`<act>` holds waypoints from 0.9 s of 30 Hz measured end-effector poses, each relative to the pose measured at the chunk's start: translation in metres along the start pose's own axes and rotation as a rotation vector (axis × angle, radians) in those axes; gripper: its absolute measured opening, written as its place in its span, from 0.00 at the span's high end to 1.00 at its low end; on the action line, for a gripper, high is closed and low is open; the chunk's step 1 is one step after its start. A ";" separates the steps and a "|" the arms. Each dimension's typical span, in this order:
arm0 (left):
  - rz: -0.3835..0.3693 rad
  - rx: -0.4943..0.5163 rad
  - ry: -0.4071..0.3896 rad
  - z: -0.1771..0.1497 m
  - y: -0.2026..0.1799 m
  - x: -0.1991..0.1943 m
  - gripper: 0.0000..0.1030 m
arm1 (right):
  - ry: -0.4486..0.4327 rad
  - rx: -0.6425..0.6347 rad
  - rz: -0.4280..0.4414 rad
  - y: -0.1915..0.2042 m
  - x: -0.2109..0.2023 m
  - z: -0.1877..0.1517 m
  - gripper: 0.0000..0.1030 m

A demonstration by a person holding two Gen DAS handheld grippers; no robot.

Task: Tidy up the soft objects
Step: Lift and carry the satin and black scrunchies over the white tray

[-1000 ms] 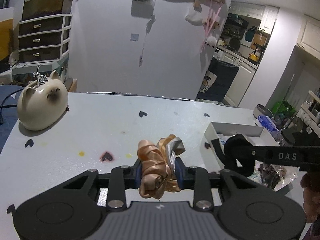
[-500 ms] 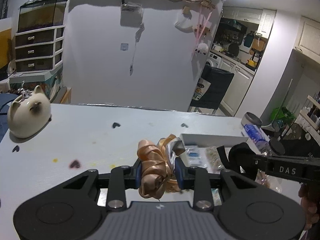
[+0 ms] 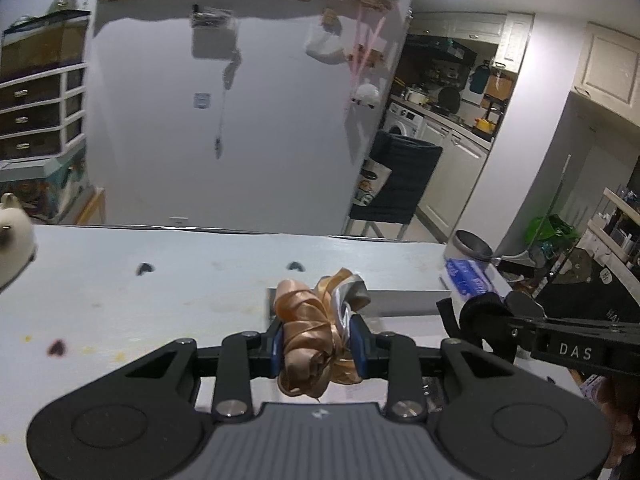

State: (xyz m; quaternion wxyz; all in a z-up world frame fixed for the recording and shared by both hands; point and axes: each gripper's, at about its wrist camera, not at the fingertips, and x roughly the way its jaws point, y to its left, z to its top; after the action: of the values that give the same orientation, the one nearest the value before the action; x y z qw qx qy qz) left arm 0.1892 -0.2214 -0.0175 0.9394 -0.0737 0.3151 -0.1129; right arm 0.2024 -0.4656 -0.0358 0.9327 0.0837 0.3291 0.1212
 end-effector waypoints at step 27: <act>-0.238 -0.220 0.291 -0.010 -0.121 0.233 0.67 | 0.061 0.117 -0.152 -0.174 0.061 0.028 0.85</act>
State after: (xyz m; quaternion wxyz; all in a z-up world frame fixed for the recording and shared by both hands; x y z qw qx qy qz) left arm 0.3440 -0.3987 -0.1338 0.8503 -0.1955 0.4470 -0.1973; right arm 0.2963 -0.6174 -0.0916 0.9223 0.1091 0.3693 0.0334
